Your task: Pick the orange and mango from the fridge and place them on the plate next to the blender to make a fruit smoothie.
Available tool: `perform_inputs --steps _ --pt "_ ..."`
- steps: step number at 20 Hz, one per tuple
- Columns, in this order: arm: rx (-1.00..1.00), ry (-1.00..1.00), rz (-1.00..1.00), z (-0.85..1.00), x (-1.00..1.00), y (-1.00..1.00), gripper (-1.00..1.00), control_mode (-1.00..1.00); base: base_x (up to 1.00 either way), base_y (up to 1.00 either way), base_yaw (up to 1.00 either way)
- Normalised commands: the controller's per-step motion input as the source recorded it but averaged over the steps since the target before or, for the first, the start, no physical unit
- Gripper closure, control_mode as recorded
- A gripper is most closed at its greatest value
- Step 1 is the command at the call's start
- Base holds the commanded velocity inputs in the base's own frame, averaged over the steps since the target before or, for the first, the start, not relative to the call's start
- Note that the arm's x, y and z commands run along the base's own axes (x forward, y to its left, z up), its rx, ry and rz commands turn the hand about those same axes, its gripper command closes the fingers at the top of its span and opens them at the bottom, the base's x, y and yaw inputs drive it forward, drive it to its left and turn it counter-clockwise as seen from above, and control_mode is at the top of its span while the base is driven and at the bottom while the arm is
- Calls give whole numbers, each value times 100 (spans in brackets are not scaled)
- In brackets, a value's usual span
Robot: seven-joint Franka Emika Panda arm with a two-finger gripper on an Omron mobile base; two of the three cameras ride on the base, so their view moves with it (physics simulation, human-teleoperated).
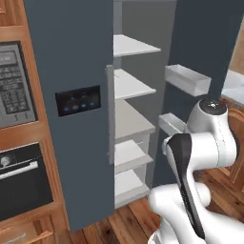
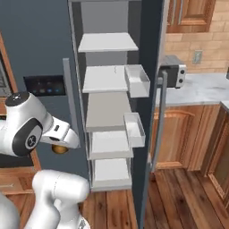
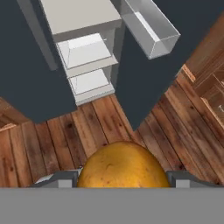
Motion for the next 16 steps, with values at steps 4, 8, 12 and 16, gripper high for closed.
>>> perform_inputs --steps 4,8,12,16 --pt "0 0 0 0 0 0 100 100 -76 0 -72" --pt "0 0 0 0 0 0 100 100 -48 0 -86" --pt "0 0 0 0 0 0 100 100 -3 0 -81" --pt "0 0 0 0 0 0 100 100 19 0 -75"
